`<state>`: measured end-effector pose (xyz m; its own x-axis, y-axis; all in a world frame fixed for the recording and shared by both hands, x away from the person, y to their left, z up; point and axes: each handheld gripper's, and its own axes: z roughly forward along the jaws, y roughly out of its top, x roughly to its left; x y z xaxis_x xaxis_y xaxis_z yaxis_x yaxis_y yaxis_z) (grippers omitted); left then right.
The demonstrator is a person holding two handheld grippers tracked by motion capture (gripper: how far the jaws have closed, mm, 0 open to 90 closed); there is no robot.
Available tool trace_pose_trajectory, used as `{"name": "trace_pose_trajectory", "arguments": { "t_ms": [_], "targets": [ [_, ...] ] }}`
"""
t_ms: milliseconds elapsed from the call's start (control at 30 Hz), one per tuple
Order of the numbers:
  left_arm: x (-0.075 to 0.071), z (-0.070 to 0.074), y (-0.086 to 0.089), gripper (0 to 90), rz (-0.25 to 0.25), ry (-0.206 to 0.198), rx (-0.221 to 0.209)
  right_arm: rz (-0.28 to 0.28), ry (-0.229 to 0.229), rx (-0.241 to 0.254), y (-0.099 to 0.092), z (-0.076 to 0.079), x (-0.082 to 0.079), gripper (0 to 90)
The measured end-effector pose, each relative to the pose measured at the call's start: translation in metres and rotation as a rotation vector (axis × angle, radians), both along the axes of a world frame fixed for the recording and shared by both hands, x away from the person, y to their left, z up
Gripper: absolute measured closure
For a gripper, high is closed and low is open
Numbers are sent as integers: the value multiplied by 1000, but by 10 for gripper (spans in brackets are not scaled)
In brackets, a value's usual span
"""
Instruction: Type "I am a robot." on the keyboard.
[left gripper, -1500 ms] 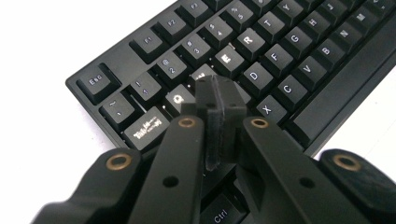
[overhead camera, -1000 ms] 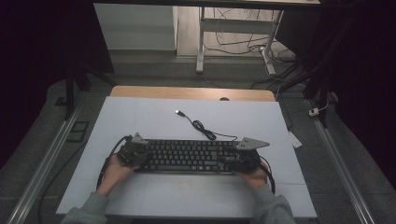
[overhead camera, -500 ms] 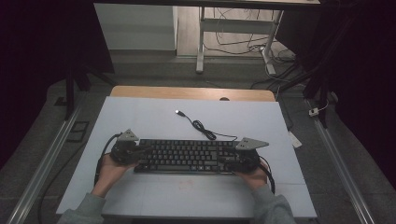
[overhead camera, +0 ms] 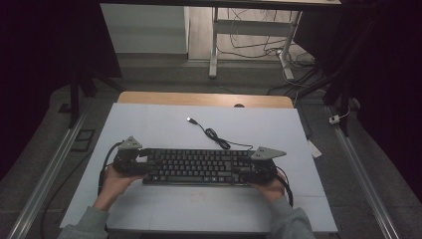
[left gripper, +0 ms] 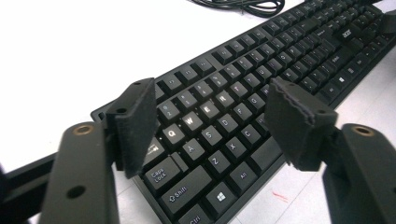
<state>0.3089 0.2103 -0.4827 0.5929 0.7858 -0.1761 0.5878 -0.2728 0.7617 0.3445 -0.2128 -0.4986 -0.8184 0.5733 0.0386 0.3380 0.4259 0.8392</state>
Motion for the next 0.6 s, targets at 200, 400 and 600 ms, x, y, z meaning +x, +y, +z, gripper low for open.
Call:
{"name": "trace_pose_trajectory", "arguments": {
  "t_ms": [200,400,600],
  "targets": [
    [1,-1,1,284,17,4,7,-1,-1,4,0,0,0,464],
    [1,-1,0,265,24,7,14,4,0,-1,1,0,0,463],
    [3,-3,0,250,26,16,25,6,4,21,2,2,1,462]
  ]
}}
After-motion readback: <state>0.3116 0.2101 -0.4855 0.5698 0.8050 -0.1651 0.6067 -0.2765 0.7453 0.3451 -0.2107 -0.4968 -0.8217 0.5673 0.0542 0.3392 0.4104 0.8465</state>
